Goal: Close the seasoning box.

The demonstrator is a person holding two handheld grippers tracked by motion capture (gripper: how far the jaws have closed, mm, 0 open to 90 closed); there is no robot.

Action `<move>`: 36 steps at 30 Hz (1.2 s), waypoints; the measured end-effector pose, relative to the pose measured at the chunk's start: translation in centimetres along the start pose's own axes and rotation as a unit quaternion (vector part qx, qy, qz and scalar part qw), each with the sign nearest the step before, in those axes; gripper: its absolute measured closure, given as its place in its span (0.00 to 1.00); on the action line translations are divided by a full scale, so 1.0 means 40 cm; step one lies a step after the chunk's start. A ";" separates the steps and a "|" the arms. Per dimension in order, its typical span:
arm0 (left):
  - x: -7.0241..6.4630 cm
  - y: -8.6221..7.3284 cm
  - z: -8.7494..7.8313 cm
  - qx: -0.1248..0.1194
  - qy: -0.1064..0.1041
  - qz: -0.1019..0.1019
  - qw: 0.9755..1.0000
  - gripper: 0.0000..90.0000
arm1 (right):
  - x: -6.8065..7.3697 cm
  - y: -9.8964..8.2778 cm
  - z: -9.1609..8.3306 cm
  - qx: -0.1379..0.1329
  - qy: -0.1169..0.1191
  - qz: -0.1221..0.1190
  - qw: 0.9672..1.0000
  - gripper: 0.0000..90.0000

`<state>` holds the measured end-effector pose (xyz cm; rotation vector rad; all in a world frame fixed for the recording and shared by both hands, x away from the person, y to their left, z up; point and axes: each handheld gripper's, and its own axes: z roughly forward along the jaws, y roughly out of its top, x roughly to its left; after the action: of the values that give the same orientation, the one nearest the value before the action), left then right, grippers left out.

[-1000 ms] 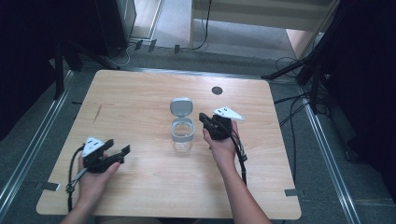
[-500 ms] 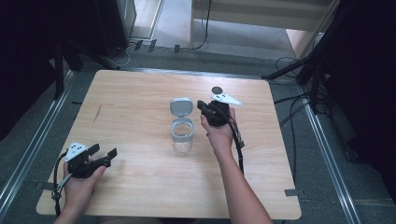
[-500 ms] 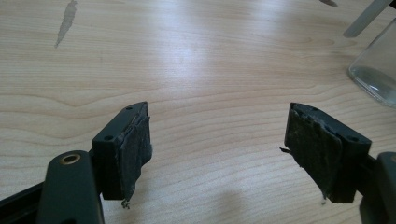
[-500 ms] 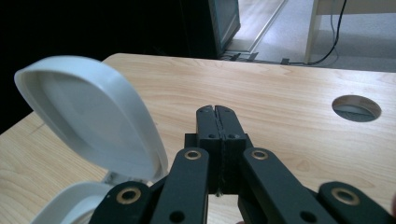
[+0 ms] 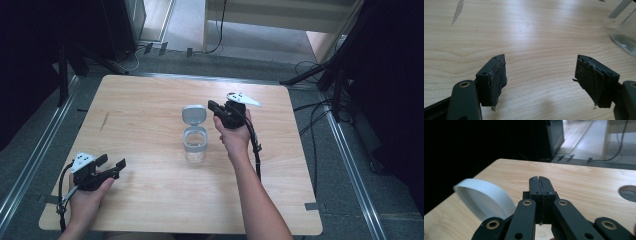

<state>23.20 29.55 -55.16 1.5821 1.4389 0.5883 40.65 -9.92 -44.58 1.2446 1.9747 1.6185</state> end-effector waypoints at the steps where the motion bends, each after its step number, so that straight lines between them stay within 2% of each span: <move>1: -0.001 0.000 0.001 0.001 0.000 0.000 1.000 0.28 | 0.003 0.000 -0.002 0.001 0.005 -0.001 1.000 1.00; 4: -0.002 0.000 0.002 -0.001 0.002 0.001 1.000 0.29 | 0.014 -0.005 -0.013 0.004 0.022 -0.018 1.000 1.00; 10: -0.003 0.000 0.003 -0.001 0.003 0.004 1.000 0.29 | 0.023 -0.031 -0.050 0.015 0.044 -0.032 0.998 1.00; 13: -0.004 -0.001 0.001 -0.003 0.004 0.002 1.000 0.29 | 0.022 -0.048 -0.065 0.015 0.039 -0.033 0.999 1.00; 16: -0.003 -0.001 0.000 -0.004 0.006 0.001 1.000 0.29 | 0.015 -0.067 -0.086 0.013 0.020 -0.038 0.999 1.00; 17: -0.003 -0.001 0.000 -0.005 0.006 0.001 1.000 0.29 | 0.010 -0.074 -0.095 0.009 0.011 -0.038 0.999 0.96; 19: -0.004 -0.001 -0.001 -0.006 0.007 0.002 1.000 0.29 | 0.000 -0.085 -0.118 -0.007 -0.006 -0.035 0.999 0.69; 20: -0.004 -0.001 -0.001 -0.006 0.007 0.002 1.000 0.29 | -0.005 -0.090 -0.131 -0.012 -0.020 -0.032 0.999 0.44; 22: -0.004 -0.001 -0.001 -0.007 0.007 0.002 1.000 0.29 | -0.020 -0.101 -0.154 -0.006 -0.050 -0.031 0.998 0.25; 25: -0.005 -0.001 -0.001 -0.009 0.009 0.003 1.000 0.28 | -0.049 -0.124 -0.197 -0.009 -0.066 -0.025 0.997 0.16; 28: -0.006 -0.002 -0.002 -0.012 0.011 0.003 1.000 0.28 | -0.080 -0.150 -0.239 -0.010 -0.077 -0.004 0.997 0.15; 36: -0.009 -0.002 -0.003 -0.014 0.018 0.006 1.000 0.23 | -0.145 -0.224 -0.333 0.000 -0.109 0.014 0.994 0.15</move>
<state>22.99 29.24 -55.08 1.5664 1.4412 0.6446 30.94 -22.84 -50.05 1.3908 1.8303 1.4273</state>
